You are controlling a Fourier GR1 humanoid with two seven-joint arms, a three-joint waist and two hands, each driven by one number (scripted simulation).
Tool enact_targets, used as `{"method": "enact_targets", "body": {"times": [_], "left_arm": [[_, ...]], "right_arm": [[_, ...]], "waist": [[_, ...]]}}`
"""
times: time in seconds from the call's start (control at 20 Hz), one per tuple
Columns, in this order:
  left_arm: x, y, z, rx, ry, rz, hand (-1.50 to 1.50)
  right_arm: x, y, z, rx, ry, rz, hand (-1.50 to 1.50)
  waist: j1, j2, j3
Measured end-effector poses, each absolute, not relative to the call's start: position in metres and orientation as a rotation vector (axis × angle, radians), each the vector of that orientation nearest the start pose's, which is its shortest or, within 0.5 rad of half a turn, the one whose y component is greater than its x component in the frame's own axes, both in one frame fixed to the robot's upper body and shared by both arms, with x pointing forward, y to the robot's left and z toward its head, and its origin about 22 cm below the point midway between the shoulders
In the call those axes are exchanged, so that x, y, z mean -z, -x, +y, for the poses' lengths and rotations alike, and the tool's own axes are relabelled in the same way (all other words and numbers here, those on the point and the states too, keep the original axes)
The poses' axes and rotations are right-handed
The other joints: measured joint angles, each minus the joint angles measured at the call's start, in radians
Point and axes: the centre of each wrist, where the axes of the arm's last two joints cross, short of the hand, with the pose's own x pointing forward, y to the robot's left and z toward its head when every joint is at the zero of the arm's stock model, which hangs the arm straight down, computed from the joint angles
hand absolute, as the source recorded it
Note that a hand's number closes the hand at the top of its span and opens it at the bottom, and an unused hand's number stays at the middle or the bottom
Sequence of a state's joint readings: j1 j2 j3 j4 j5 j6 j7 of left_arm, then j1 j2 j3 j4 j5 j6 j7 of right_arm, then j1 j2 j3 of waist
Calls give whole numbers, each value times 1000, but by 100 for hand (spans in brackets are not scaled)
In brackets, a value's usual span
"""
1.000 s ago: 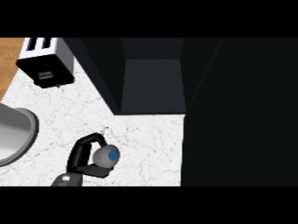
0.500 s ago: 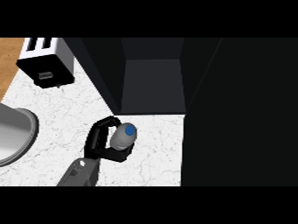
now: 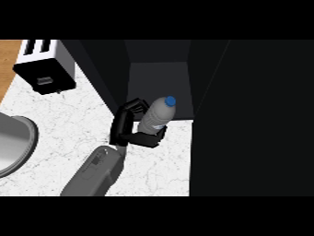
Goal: Pick up the bottled water, place it into the cabinet and close the cabinet
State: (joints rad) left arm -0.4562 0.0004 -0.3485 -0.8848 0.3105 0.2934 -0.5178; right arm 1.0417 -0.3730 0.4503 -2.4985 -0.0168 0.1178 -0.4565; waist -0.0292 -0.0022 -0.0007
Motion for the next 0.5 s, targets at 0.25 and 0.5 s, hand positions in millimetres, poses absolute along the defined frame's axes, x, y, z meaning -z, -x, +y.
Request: {"method": "enact_targets", "body": {"times": [0.25,0.5], "left_arm": [[26,-330,89,76,81,-1744,150],[9,-356,82,60,41,-1709,150]], "right_arm": [[-108,-22,-227,-189,-264,-1889,-150],[-107,-19,-233,-209,-252,-1891,-150]], "waist": [[-9,3,0],[-14,6,0]]}}
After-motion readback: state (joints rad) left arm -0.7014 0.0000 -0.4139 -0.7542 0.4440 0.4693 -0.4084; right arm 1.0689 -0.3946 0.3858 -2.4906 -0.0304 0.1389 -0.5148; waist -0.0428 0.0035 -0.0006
